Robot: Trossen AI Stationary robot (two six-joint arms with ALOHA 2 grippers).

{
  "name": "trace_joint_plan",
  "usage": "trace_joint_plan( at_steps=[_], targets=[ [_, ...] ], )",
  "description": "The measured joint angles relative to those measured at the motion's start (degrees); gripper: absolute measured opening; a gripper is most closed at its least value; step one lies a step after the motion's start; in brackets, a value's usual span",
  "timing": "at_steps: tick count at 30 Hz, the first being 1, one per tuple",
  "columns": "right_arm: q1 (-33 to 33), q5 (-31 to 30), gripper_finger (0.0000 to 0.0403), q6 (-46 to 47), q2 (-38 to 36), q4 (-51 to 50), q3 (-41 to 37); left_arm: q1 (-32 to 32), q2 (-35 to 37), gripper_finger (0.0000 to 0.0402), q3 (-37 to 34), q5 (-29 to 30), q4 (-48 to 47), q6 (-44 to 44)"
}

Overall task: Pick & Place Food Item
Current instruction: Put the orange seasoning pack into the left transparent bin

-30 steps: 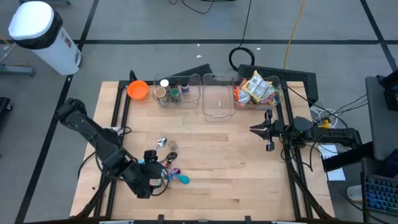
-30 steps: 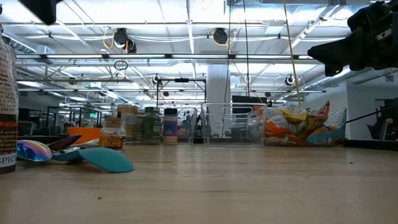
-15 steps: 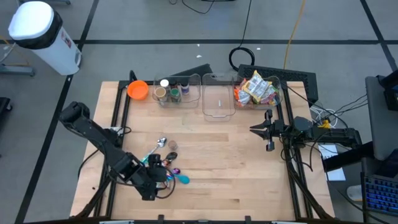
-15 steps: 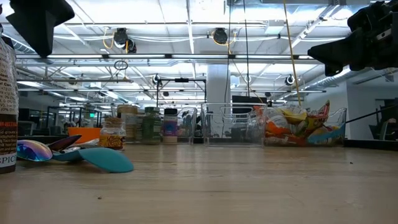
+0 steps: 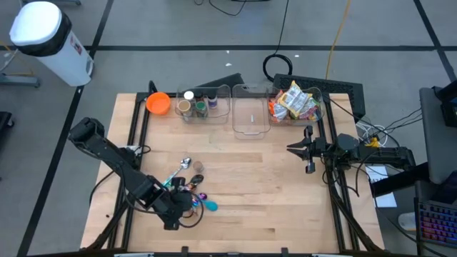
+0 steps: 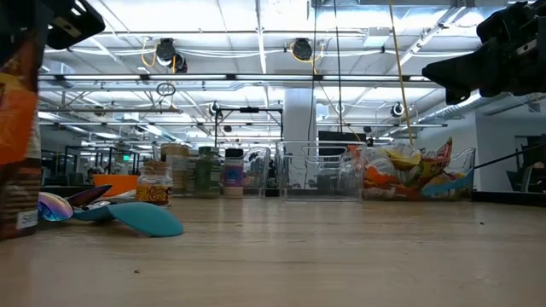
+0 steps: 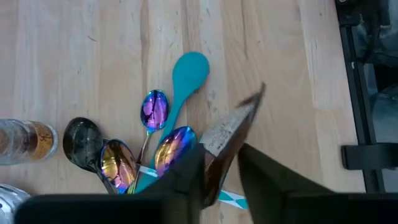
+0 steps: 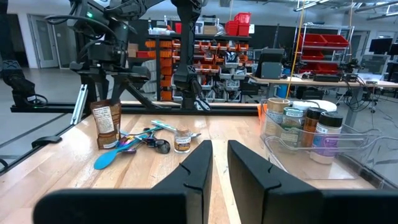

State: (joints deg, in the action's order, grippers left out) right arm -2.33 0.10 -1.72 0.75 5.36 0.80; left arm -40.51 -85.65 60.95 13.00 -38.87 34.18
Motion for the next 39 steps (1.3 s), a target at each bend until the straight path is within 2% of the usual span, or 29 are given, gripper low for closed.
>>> trace_joint_plan(
  at_steps=[6,13,19,26,30,35,39],
  targets=[
    [0.0,0.0,0.0043,0.0,0.0,0.0,0.0,1.2,0.2,0.0008,0.2,0.0,0.0,-4.4],
    [0.0,0.0,0.0043,0.0,0.0,0.0,0.0,5.0,3.1,0.0004,4.7,2.9,-0.2,-11.0],
    [0.0,0.0,0.0043,0.0,0.0,0.0,0.0,12.1,6.4,0.0004,9.8,12.2,-0.8,-19.9],
    [0.0,0.0,0.0043,0.0,0.0,0.0,0.0,26.5,7.1,0.0003,16.9,12.8,-2.2,-30.9],
    [0.0,0.0,0.0043,0.0,0.0,0.0,0.0,36.0,7.1,0.0005,18.6,12.7,-0.7,-35.5],
    [0.0,0.0,0.0043,0.0,0.0,0.0,0.0,48.8,7.0,0.0004,18.6,12.0,-0.1,-35.3],
    [0.0,0.0,0.0043,0.0,0.0,0.0,0.0,58.4,6.0,0.0003,18.5,6.4,1.2,-33.1]
  ],
)
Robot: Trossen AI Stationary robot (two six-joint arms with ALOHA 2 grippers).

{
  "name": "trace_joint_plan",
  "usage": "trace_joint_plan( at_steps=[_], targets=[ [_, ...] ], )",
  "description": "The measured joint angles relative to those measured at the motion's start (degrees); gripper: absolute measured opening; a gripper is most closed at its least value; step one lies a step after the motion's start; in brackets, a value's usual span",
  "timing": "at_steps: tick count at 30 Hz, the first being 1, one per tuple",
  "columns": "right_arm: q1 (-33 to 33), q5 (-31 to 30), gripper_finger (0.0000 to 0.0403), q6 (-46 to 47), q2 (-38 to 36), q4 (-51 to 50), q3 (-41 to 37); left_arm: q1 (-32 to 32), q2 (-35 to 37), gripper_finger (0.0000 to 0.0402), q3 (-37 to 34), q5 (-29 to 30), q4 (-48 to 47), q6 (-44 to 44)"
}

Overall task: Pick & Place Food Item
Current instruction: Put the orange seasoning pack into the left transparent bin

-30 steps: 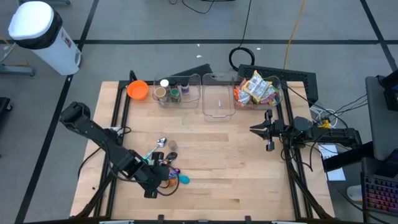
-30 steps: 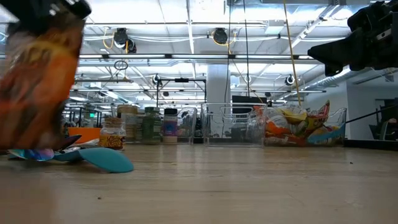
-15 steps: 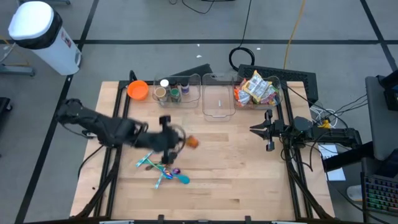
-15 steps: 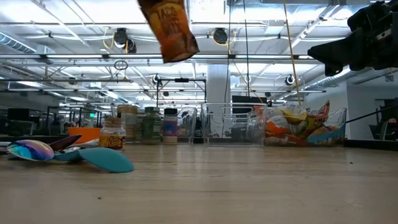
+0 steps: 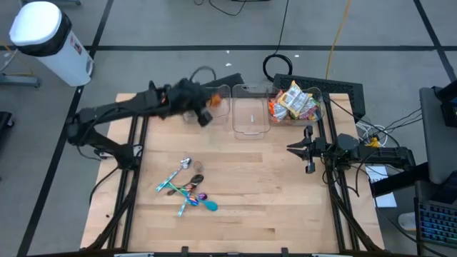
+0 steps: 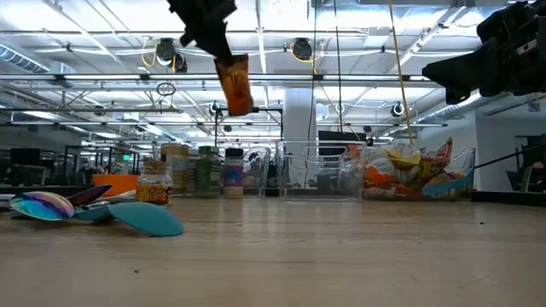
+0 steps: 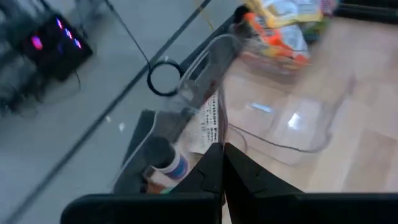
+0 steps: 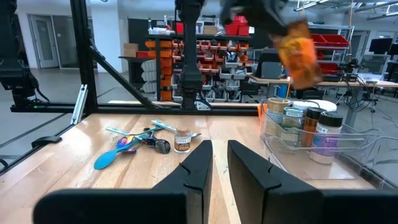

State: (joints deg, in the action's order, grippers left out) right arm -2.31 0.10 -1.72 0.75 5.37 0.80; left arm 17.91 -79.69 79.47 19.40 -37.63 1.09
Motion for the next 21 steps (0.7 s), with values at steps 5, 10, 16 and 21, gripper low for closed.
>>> trace_joint_plan(
  at_steps=[5,10,16,21],
  targets=[
    [0.0,0.0,0.0043,0.0,0.0,0.0,0.0,8.0,-0.7,0.0003,-1.1,-7.9,2.8,2.5],
    [0.0,0.0,0.0043,0.0,0.0,0.0,0.0,10.4,-1.9,0.0003,-5.2,-10.0,5.6,4.2],
    [0.0,0.0,0.0043,0.0,0.0,0.0,0.0,11.8,-2.7,0.0003,-10.9,-10.6,10.6,6.6],
    [0.0,0.0,0.0043,0.0,0.0,0.0,0.0,12.1,-3.5,0.0003,-13.9,-10.2,13.4,7.8]
  ],
)
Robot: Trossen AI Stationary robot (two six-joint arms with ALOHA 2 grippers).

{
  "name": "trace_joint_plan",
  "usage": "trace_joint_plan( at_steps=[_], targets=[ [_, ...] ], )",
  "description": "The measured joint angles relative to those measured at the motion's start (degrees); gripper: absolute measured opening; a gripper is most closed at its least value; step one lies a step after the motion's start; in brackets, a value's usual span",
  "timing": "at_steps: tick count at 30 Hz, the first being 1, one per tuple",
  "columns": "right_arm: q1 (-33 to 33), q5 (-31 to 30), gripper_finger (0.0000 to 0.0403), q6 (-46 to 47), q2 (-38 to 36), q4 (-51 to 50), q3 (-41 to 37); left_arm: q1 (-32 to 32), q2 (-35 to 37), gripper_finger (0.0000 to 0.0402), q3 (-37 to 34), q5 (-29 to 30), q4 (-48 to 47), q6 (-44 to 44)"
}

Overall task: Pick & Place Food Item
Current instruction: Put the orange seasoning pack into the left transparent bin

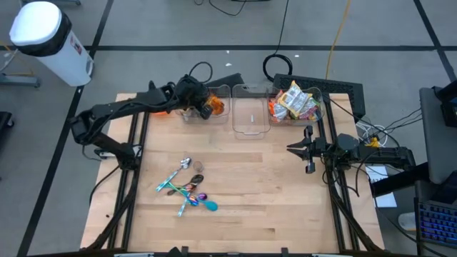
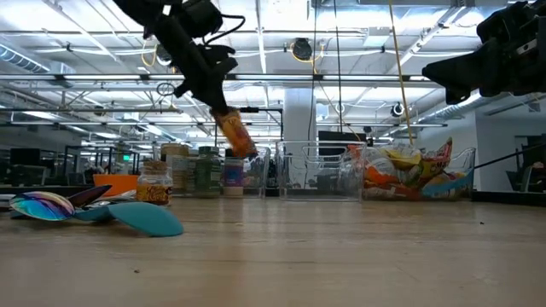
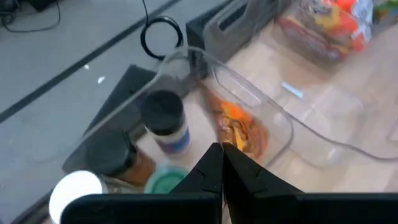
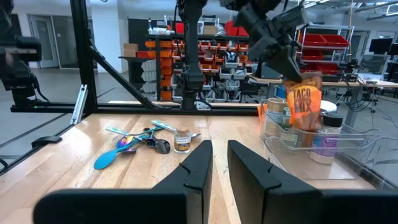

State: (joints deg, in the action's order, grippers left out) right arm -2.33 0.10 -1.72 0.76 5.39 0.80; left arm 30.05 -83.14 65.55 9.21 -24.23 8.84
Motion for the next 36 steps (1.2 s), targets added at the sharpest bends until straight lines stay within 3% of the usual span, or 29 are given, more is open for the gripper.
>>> trace_joint_plan(
  at_steps=[14,20,27,36],
  targets=[
    [0.0,0.0,0.0043,0.0,0.0,0.0,0.0,0.4,-5.1,0.0005,-2.9,0.3,3.3,2.4],
    [0.0,0.0,0.0043,0.0,0.0,0.0,0.0,0.4,-7.4,0.0006,-2.9,0.5,2.2,3.4],
    [0.0,0.0,0.0043,0.0,0.0,0.0,0.0,0.4,-7.8,0.0006,-2.9,6.3,-3.6,4.5],
    [0.0,0.0,0.0043,0.0,0.0,0.0,0.0,-0.6,-7.5,0.0008,-2.9,6.3,-3.9,4.6]
  ],
)
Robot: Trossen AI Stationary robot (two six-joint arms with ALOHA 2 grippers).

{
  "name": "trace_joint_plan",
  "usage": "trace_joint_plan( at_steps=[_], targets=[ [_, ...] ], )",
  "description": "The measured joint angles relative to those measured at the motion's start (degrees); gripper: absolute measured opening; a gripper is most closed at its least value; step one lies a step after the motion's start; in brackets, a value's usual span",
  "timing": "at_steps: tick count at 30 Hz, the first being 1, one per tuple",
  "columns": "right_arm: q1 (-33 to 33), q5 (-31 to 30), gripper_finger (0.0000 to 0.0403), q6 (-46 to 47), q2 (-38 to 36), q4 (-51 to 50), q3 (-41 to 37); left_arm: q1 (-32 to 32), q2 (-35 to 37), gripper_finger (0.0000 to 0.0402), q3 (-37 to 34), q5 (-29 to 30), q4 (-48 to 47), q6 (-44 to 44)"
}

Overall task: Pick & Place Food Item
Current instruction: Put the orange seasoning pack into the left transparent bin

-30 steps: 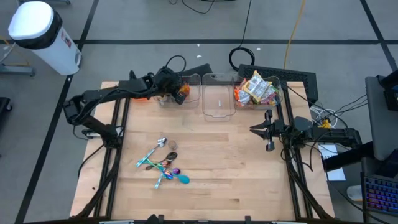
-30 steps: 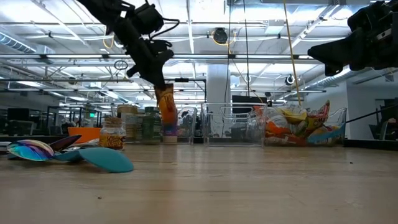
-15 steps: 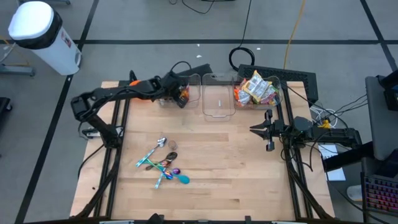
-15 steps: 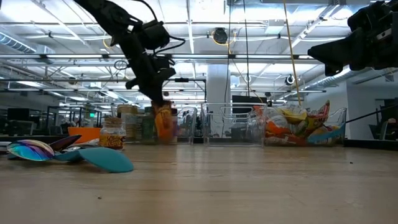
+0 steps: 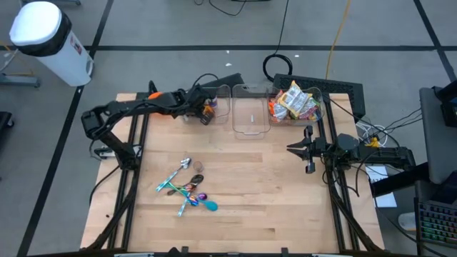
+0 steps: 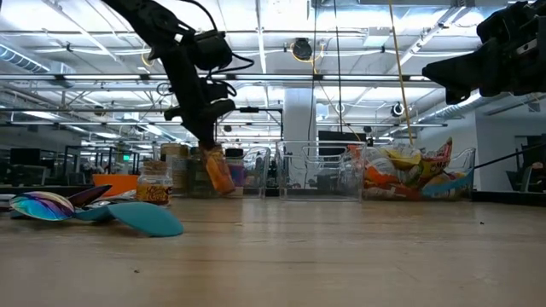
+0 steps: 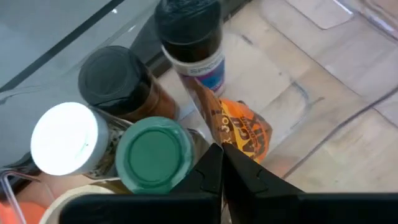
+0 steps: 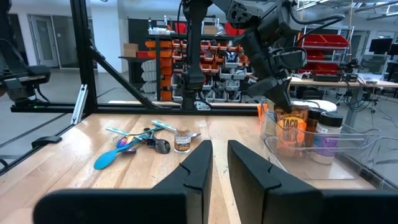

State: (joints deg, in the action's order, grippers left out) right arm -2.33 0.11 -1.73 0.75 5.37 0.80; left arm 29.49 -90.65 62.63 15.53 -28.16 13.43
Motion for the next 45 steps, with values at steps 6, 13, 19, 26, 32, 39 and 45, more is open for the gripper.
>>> trace_joint_plan(
  at_steps=[6,13,19,26,32,39,45],
  targets=[
    [0.0,0.0,0.0043,0.0,0.0,0.0,0.0,-0.8,0.0,0.0012,0.0,0.0,1.1,-0.3],
    [0.0,0.0,0.0043,0.0,0.0,0.0,0.0,-0.7,0.0,0.0014,0.0,3.2,1.3,-1.3],
    [0.0,0.0,0.0043,0.0,0.0,0.0,0.0,-0.7,0.0,0.0008,0.0,4.8,1.4,-1.3],
    [0.0,0.0,0.0043,0.0,0.0,0.0,0.0,-0.7,0.0,0.0023,0.0,1.3,1.4,-1.3],
    [0.0,0.0,0.0043,0.0,0.0,0.0,0.0,-0.8,0.0,0.0036,0.0,-1.0,1.5,-1.1],
    [0.0,0.0,0.0043,0.0,0.0,0.0,0.0,-0.8,0.0,0.0042,0.0,-3.0,1.5,1.7],
    [0.0,0.0,0.0043,0.0,0.0,0.0,0.0,-0.8,0.1,0.01,0.0,-3.1,1.7,2.5]
  ],
)
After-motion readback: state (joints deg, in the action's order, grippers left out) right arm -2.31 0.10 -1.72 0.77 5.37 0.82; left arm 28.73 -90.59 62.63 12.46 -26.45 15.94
